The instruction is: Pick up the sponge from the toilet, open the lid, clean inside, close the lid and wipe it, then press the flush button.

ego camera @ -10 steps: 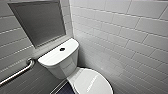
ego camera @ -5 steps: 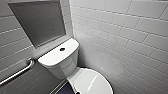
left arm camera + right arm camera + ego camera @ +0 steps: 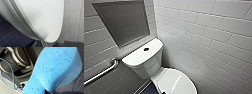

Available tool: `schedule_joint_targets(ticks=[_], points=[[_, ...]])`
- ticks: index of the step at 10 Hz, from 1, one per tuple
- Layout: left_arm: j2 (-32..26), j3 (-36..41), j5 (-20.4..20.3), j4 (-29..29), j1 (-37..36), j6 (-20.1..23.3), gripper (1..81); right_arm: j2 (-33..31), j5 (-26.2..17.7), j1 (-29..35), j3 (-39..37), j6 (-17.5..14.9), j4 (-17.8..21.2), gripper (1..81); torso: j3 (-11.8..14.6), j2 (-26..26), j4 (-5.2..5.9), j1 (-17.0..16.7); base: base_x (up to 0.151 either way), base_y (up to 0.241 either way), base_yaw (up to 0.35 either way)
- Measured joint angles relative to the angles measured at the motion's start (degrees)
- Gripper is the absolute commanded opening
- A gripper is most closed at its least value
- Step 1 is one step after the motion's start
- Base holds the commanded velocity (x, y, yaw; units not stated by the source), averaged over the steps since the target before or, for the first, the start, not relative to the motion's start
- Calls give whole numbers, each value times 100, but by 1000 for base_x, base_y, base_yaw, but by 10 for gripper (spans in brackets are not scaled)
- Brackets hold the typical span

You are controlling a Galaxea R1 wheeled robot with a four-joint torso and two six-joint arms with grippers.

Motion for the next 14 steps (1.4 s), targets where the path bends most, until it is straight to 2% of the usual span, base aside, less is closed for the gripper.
schedule_joint_targets(ticks=[4, 14], points=[[343, -670, 34, 2, 69, 0, 811, 17, 0, 1, -24, 0, 2, 10, 0, 0, 0, 0, 0, 0, 0], [756, -1195, 74, -11, -11, -123, 811, 122, -129, 34, -33, 0, 2, 10, 0, 0, 0, 2, 0, 0, 0]])
